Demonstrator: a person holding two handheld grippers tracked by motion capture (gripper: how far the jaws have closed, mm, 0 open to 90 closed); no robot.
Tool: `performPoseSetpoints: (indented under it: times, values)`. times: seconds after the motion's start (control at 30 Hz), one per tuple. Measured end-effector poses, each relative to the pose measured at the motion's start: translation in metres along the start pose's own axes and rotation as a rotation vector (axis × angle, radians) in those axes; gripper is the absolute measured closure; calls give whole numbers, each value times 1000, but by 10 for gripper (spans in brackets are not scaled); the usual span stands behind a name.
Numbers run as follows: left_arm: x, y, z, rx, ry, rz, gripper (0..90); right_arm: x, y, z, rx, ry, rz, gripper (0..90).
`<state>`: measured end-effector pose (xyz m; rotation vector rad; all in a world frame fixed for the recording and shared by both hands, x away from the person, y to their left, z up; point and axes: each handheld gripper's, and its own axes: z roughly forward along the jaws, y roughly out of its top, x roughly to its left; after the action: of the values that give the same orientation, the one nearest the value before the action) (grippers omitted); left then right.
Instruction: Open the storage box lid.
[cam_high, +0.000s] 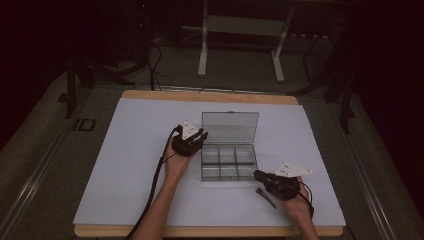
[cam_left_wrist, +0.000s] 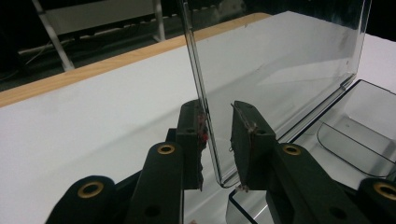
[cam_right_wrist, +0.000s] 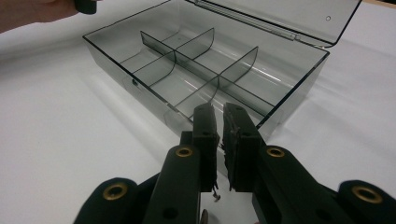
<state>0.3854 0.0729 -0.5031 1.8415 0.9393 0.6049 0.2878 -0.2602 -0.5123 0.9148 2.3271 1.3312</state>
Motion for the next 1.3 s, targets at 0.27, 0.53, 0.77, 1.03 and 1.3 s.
performPoseSetpoints:
  times: [0.27, 0.53, 0.77, 1.03, 1.3]
  values:
    - [1, -2, 3, 8, -4, -13, 721, 0, 0, 0, 0, 2, 1, 838]
    - [2, -3, 5, 16, -12, -24, 713, 0, 0, 0, 0, 3, 3, 839]
    - [2, -5, 6, 19, -15, -33, 706, -1, 0, 0, -2, 6, 3, 841]
    - [2, -7, 7, 21, -18, -40, 698, 0, 0, 0, -1, 6, 6, 841]
    - [3, -8, 9, 31, -24, -40, 685, -1, 0, 0, 0, 10, 10, 841]
